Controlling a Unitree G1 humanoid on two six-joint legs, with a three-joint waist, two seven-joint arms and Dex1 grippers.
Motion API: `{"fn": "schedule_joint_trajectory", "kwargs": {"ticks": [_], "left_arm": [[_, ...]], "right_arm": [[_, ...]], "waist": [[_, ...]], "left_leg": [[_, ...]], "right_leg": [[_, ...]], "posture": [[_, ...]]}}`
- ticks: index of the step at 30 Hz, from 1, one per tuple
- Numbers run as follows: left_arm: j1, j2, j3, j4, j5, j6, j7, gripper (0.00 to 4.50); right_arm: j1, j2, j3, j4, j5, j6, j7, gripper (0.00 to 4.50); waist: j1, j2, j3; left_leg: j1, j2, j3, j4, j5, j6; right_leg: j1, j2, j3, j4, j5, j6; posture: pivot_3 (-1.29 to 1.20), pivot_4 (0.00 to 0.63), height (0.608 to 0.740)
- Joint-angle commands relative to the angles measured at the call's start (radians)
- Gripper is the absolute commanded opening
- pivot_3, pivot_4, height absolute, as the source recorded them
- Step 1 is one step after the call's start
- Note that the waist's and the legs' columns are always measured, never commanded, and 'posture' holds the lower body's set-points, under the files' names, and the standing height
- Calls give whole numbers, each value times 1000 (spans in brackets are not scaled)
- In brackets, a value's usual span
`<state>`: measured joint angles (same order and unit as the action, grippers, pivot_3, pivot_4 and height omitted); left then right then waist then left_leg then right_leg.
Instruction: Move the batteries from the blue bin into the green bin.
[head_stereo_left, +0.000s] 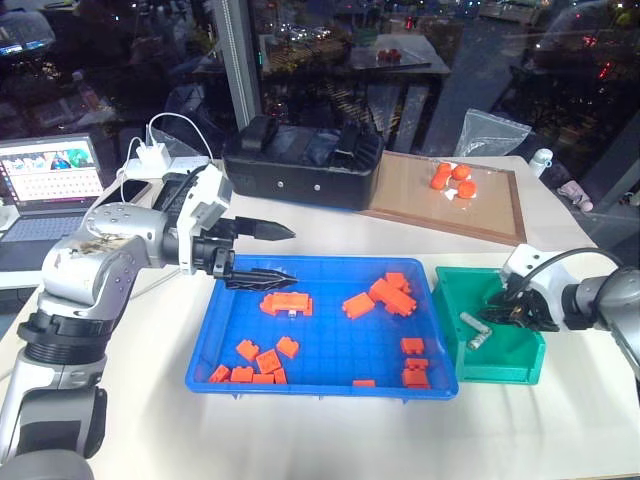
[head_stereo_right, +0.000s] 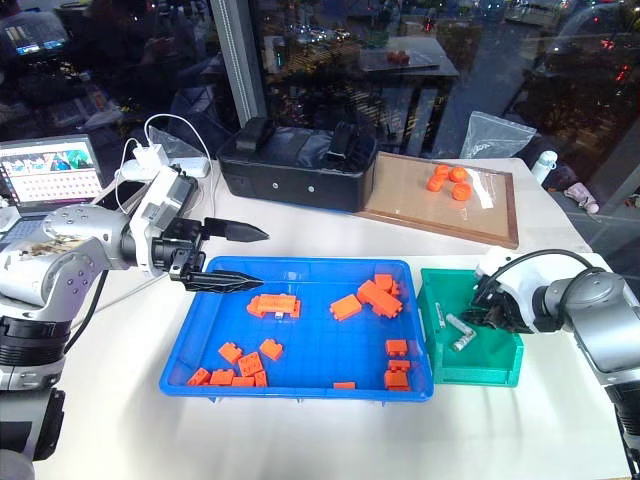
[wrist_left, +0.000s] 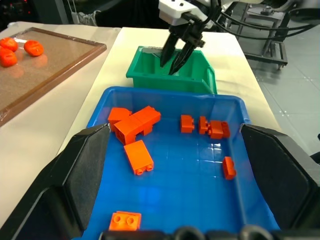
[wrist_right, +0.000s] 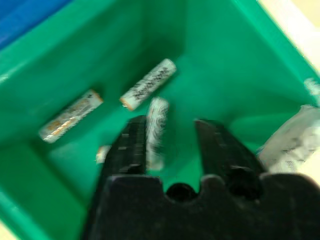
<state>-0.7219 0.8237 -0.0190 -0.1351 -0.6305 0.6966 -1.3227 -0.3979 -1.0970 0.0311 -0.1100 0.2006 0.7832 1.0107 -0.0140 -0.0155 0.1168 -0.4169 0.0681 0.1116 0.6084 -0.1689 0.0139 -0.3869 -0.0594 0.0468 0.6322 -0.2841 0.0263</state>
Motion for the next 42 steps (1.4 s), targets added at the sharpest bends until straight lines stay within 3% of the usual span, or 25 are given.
{"fn": "schedule_joint_trajectory", "kwargs": {"ticks": [1,4,10,13,17,23,31,34,41,42], "left_arm": [[-2,38,40,-36,-3,-1,11,4500],[42,90,35,-28,56,-36,20,4500],[178,192,81,-61,102,-61,28,4500],[278,261,127,-97,104,-56,11,4500],[376,310,188,-139,84,-46,12,4500],[517,333,293,-223,67,-13,55,4500],[590,333,365,-291,40,20,91,4500],[606,333,379,-302,34,23,98,4500],[597,332,362,-291,33,9,104,4500],[591,331,355,-286,35,5,103,4500]], "right_arm": [[-106,-2,-14,-43,12,-17,13,3561],[-221,73,47,-99,53,-32,58,4466],[-368,384,280,-94,42,-84,76,4466],[-390,515,371,34,0,-185,85,4466],[-405,587,450,218,-83,-379,117,4466],[-508,746,455,567,-153,-575,104,4466],[-580,860,434,830,-202,-673,112,4466],[-585,877,425,875,-211,-677,116,3743],[-586,893,388,907,-229,-671,91,1398],[-583,889,382,898,-227,-666,94,1401]], "waist": [[-1,0,0],[-5,0,0],[-12,-1,0],[2,-2,1],[21,-3,1],[10,-3,1],[-2,-3,1],[-4,-3,1],[-3,-3,1],[-4,-3,1]], "left_leg": [[1,0,0,0,0,0],[1,1,0,-1,0,0],[2,2,-2,-2,0,0],[0,2,-1,-1,0,0],[0,1,0,0,0,0],[2,2,2,0,1,-2],[3,3,1,-2,2,-4],[3,3,1,-2,2,-4],[4,3,1,-2,2,-5],[4,3,1,-3,2,-5]], "right_leg": [[1,0,0,0,0,0],[0,1,0,0,0,-1],[0,4,1,1,1,-5],[-1,3,0,2,1,-5],[-3,-1,-4,0,1,-4],[-2,-1,-5,1,2,-9],[-2,1,-5,10,2,-9],[-2,1,-4,10,1,-9],[-2,0,-5,10,1,-10],[-2,0,-5,10,1,-10]], "posture": [[0,150,735],[0,150,735],[0,150,735],[0,150,735],[0,150,735],[0,150,735],[0,150,735],[0,150,735],[0,150,735],[0,150,735]]}}
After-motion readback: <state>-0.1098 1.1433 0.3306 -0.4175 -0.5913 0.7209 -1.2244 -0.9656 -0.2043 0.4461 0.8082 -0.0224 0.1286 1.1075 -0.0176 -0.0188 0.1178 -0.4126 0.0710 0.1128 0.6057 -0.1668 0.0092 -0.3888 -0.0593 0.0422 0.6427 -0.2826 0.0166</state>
